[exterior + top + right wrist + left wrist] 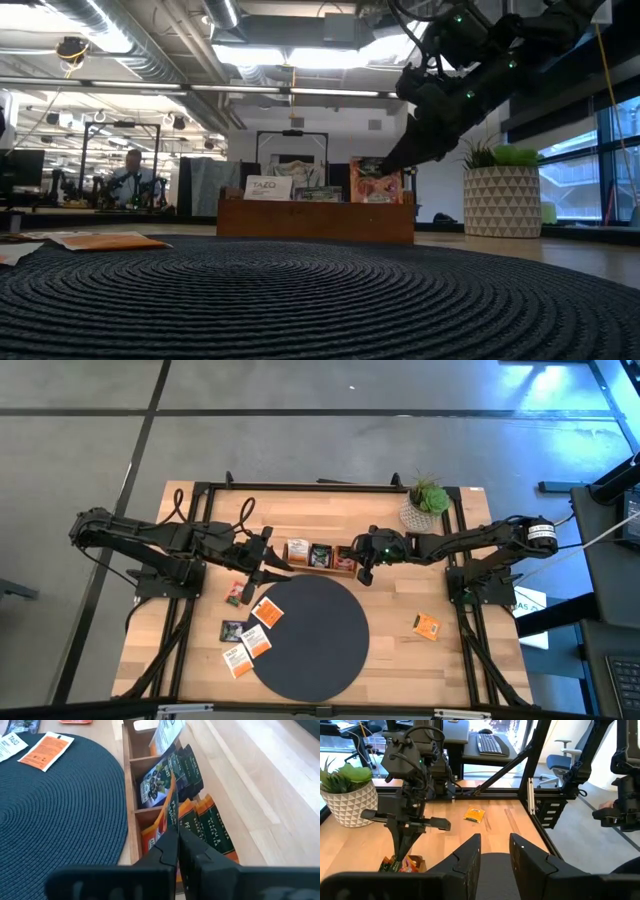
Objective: Pick & Place Tea
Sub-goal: Put the orange tea bag into the right of the wooden organizer
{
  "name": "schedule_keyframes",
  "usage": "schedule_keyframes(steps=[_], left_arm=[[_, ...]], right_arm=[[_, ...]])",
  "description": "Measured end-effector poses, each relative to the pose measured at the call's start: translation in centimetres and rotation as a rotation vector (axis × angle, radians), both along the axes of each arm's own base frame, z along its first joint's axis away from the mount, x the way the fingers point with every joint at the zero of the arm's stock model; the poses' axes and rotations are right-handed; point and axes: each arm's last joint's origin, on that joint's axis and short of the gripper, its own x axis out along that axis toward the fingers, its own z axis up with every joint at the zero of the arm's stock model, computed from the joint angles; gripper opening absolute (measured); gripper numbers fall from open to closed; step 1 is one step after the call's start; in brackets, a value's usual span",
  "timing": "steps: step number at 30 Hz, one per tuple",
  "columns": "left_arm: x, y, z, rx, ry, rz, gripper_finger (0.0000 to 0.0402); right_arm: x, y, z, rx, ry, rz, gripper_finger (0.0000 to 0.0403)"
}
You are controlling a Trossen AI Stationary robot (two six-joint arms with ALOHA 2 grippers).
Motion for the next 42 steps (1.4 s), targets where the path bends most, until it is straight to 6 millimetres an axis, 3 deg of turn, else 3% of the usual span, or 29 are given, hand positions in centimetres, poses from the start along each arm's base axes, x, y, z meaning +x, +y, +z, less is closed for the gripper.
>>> schedule_keyframes(steps=[5, 11, 15, 19, 21, 24, 33, 39, 42], left_arm=[[0.0, 0.0, 0.0, 0.000, 0.000, 0.000, 0.0101], [0.0, 0.0, 0.0, -0.007, 0.007, 0.001, 0.0099], [0.0, 0.0, -0.1, -0.006, 0.012, 0.001, 0.0099], [0.0, 0.0, -0.1, -0.006, 0.012, 0.000, 0.0102], [0.0, 0.0, -0.1, -0.006, 0.012, 0.001, 0.0102], [0.0, 0.0, -0.1, -0.006, 0.013, 0.000, 0.0100], [1.1, -0.2, -1.1, 0.001, 0.056, 0.000, 0.0102], [3.2, -0.6, -3.1, 0.013, 0.133, 0.000, 0.0099], [4.6, -0.8, -3.8, 0.009, 0.116, -0.005, 0.0099]], right_arm=[[0.0, 0.0, 0.0, -0.005, 0.001, 0.004, 0.0032], [0.5, -0.1, 0.9, 0.001, 0.031, 0.002, 0.0093], [1.0, 0.0, 4.1, 0.055, 0.143, 0.010, 0.0120], [0.4, 0.6, 8.1, 0.362, 0.318, -0.048, 0.0128], [-0.3, 1.6, 9.3, 0.531, 0.429, -0.087, 0.0128], [-1.2, 4.3, 10.0, 0.580, 0.546, -0.096, 0.0129], [-5.4, 12.8, 8.5, 0.502, 0.765, -0.266, 0.0129], [-8.3, 15.8, 5.7, 0.499, 0.856, -0.392, 0.0129], [-9.3, 16.8, 3.8, 0.498, 0.864, -0.376, 0.0129]])
